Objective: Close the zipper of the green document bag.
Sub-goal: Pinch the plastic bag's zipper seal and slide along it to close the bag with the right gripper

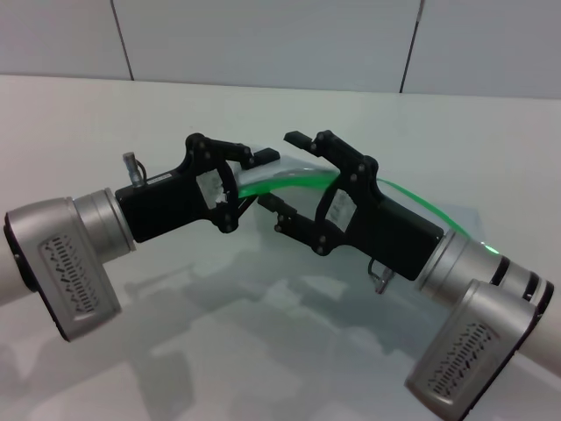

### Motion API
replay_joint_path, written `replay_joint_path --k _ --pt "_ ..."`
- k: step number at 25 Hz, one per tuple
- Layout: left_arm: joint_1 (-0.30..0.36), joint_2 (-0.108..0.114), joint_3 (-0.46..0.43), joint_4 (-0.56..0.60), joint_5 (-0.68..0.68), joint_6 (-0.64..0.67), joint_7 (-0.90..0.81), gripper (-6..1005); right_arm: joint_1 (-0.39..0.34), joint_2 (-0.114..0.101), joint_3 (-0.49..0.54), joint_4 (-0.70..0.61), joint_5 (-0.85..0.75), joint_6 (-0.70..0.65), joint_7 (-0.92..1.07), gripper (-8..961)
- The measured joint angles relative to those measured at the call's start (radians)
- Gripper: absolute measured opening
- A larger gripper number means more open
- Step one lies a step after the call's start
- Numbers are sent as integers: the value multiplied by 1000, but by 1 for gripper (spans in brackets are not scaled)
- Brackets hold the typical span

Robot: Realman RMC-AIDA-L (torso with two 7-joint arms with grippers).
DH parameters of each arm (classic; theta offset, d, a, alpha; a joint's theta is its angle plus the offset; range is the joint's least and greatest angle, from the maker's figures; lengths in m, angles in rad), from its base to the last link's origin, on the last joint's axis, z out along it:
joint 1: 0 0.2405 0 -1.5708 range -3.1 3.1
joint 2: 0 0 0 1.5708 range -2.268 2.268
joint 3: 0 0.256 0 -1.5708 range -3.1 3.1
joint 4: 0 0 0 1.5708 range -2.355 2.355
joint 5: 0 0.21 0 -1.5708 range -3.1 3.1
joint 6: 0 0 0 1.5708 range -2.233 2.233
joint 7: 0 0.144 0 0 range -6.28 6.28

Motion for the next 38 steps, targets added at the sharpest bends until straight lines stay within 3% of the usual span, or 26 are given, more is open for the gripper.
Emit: replay_joint_path --k 38 --pt "-6 -3 4 0 -4 -9 -1 55 -7 3 26 40 -3 -3 -116 766"
